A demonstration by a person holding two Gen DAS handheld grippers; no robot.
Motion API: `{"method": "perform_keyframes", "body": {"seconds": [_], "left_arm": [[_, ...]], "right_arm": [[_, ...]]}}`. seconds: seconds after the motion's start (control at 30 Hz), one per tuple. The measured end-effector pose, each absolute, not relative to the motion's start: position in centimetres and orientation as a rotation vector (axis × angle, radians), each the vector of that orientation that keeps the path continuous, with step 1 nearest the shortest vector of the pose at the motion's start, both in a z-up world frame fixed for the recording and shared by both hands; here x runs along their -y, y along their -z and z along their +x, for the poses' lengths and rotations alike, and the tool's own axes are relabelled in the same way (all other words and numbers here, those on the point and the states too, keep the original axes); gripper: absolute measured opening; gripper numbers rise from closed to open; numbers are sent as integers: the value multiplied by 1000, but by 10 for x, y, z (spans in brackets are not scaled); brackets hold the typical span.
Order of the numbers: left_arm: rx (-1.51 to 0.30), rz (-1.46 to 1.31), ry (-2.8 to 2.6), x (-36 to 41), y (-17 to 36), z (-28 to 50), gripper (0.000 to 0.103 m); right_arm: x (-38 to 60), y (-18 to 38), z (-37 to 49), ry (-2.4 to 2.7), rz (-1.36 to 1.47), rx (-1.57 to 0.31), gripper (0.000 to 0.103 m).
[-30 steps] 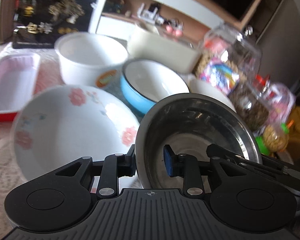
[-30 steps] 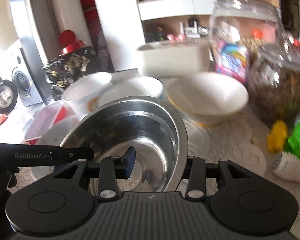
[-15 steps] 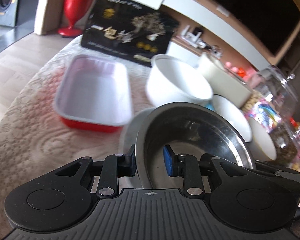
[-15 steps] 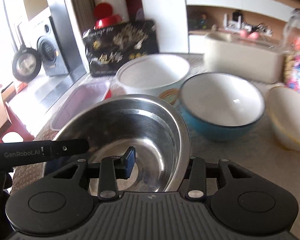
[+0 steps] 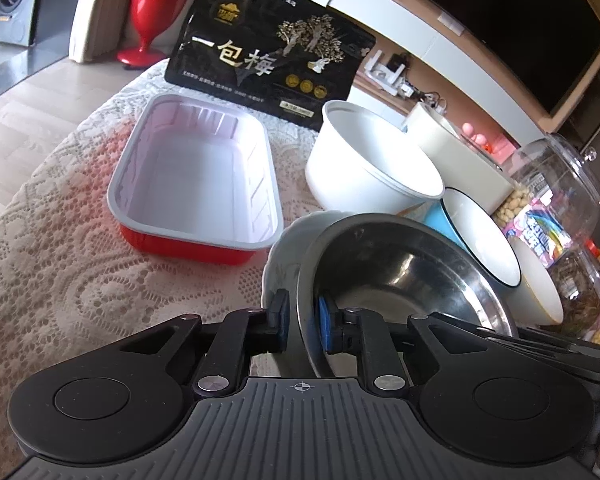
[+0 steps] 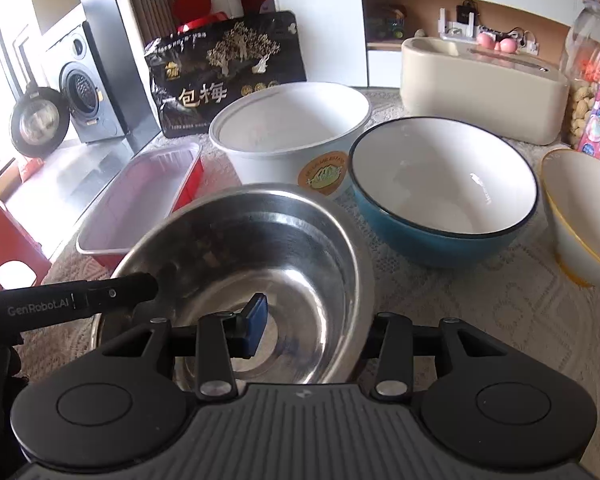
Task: Organize plates and bowls
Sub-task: 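Lift the steel bowl with both tools and lower it onto the flowered plate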
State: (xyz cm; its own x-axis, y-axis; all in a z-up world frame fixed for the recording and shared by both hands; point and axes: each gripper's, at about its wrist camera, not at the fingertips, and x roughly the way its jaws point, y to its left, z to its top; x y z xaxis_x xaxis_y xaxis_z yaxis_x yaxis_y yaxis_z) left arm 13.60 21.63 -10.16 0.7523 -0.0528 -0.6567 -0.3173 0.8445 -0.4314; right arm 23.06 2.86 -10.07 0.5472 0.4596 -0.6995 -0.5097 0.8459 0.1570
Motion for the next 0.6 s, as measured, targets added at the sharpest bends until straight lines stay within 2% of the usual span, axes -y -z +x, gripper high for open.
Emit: {"method": "perform_keyframes", "body": {"seconds": [0.5, 0.6], "left_arm": [[-708, -561, -161, -217, 100, 135, 20], [-706, -564, -160, -217, 99, 134, 18]], "right_arm": [[-17, 89, 219, -546, -42, -729, 45], [-17, 87, 217, -545, -47, -715, 45]]}}
